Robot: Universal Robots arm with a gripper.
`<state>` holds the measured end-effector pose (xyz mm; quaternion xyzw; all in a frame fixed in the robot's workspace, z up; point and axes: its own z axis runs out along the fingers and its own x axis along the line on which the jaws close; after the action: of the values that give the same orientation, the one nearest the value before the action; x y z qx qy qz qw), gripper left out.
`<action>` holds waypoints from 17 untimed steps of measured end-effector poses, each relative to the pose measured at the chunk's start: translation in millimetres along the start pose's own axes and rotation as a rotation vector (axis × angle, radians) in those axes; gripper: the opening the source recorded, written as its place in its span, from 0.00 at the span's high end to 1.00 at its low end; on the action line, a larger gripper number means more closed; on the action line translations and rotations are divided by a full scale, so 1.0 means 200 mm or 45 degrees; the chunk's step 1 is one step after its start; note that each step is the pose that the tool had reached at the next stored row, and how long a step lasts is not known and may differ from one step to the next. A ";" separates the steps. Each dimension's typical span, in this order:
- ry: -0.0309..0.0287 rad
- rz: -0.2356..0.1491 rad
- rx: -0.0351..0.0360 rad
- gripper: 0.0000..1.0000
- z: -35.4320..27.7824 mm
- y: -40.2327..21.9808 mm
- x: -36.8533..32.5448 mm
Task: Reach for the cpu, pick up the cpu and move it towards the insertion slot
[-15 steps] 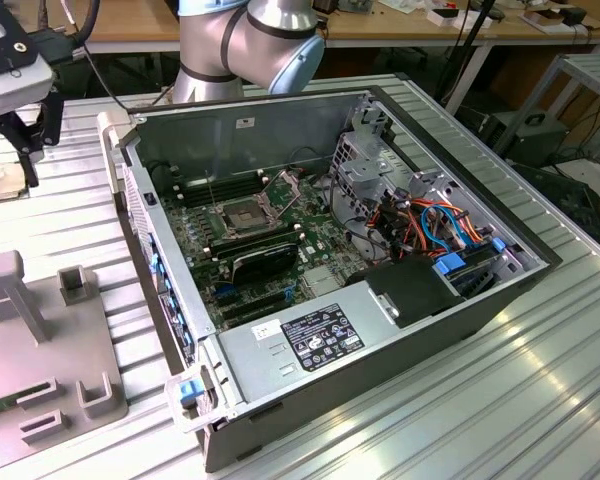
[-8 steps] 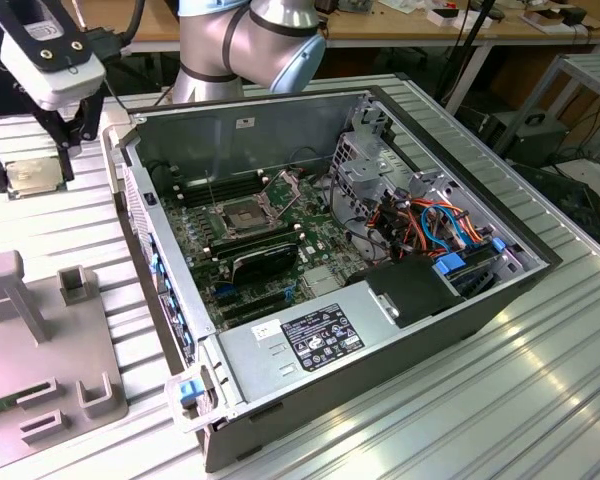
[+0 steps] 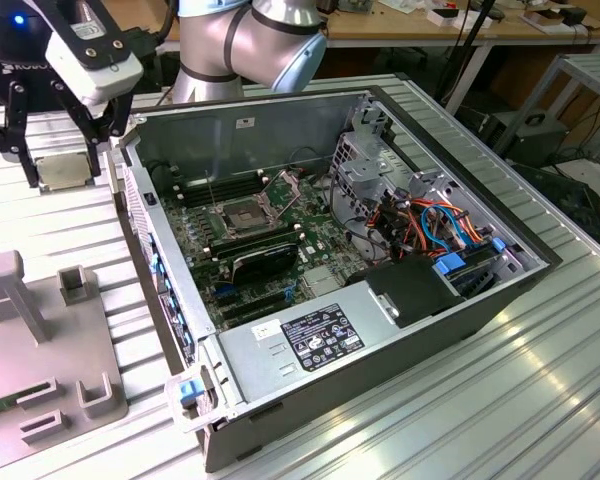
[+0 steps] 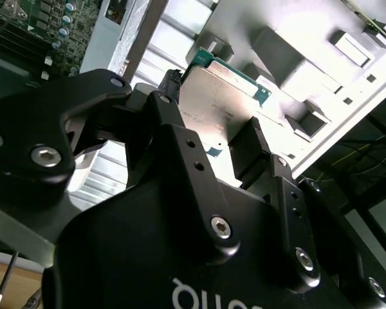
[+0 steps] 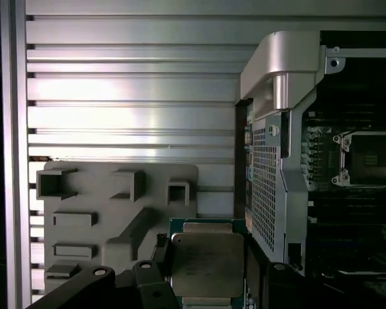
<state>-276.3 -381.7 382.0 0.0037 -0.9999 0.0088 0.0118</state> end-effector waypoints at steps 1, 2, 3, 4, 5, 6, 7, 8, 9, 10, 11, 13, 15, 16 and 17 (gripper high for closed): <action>0.0003 0.000 0.0000 0.45 0.000 0.000 -0.016; 0.0008 0.000 0.0001 0.45 -0.001 0.000 -0.035; 0.0011 0.000 -0.0001 0.45 -0.001 0.000 -0.056; 0.0011 0.000 -0.0001 0.45 -0.001 0.000 -0.067; 0.0013 0.000 0.0000 0.45 -0.002 -0.001 -0.077; 0.0015 0.000 -0.0001 0.45 -0.002 0.000 -0.088; 0.0016 0.000 -0.0001 0.45 -0.002 0.000 -0.102; 0.0019 0.000 -0.0001 0.45 -0.003 0.000 -0.120; 0.0020 0.000 0.0000 0.45 -0.003 0.000 -0.130; 0.0021 0.000 0.0000 0.45 -0.004 0.001 -0.144; 0.0022 0.000 0.0000 0.45 -0.004 0.001 -0.156; 0.0023 0.000 -0.0001 0.45 -0.005 0.003 -0.205; 0.0023 0.000 -0.0001 0.45 -0.005 0.004 -0.229; 0.0024 0.000 -0.0001 0.45 -0.006 0.004 -0.239; 0.0025 0.000 0.0000 0.45 -0.006 0.004 -0.249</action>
<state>-226.5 -380.6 382.0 0.0037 -0.9999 0.0087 0.0128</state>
